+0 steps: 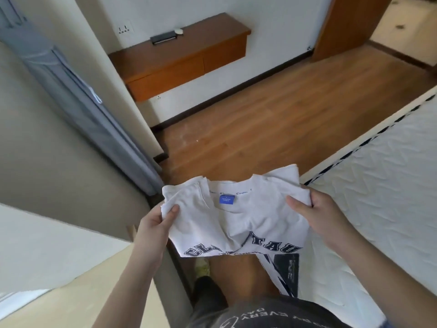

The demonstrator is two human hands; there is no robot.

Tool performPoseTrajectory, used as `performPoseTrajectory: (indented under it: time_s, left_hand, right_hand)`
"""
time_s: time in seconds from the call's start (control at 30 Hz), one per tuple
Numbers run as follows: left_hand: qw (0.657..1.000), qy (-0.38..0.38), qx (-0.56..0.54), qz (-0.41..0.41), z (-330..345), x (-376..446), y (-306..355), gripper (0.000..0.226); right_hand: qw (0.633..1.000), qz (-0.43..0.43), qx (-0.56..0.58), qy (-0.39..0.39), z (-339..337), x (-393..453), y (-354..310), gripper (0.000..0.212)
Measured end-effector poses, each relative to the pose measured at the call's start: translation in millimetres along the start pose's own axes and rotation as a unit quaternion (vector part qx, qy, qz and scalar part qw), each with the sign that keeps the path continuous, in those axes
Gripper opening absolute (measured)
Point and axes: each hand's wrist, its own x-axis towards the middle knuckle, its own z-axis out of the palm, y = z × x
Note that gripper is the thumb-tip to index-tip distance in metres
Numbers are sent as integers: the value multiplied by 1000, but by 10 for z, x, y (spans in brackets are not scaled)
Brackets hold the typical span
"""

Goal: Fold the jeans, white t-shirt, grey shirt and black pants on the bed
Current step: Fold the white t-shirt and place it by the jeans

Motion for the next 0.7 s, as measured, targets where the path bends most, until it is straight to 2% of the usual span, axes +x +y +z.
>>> performPoseTrajectory:
  time_s: [0.3, 0.5, 0.7]
  left_hand:
    - [985, -171, 27, 23, -71, 1562, 507, 16]
    - [959, -258, 95, 66, 435, 2302, 958, 16]
    - [924, -337, 135, 118, 768, 2771, 1249, 14]
  right_hand:
    - [983, 34, 79, 161, 459, 445, -373, 18]
    - [952, 42, 88, 290, 551, 556, -465, 17]
    - [927, 42, 122, 352, 309, 607, -419, 19]
